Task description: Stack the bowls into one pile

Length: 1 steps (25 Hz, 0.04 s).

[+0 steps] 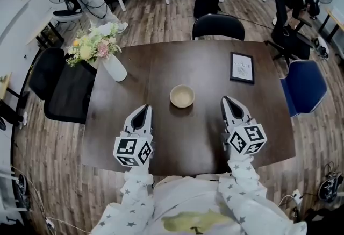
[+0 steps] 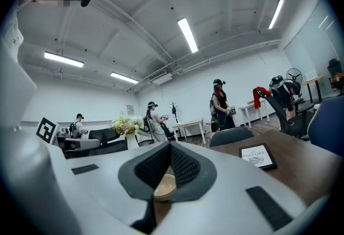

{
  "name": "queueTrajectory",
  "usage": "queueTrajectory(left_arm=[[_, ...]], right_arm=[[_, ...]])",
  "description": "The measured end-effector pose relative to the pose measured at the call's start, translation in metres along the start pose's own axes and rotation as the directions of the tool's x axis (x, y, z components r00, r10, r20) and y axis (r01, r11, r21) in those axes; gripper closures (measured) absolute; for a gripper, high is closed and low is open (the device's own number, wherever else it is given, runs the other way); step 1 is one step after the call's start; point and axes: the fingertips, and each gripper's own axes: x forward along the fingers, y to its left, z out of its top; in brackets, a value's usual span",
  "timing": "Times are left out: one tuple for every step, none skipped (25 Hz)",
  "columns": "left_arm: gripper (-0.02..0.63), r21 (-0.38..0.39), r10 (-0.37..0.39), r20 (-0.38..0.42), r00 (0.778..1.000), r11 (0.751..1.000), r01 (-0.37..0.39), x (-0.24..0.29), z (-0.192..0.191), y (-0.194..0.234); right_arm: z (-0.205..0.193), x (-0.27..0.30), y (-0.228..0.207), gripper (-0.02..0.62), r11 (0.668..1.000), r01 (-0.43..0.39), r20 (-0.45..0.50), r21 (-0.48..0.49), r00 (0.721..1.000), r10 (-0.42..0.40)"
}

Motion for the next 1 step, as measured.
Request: queueTrajectory(left_arm=[[0.580, 0.001, -0.001, 0.001, 1.000, 1.000, 0.001, 0.0001, 0.0001, -0.0010]], right_arm=[[0.0002, -0.0016, -0.0016, 0.574, 1.000, 0.003, 0.002, 0.001, 1.000, -0.003]])
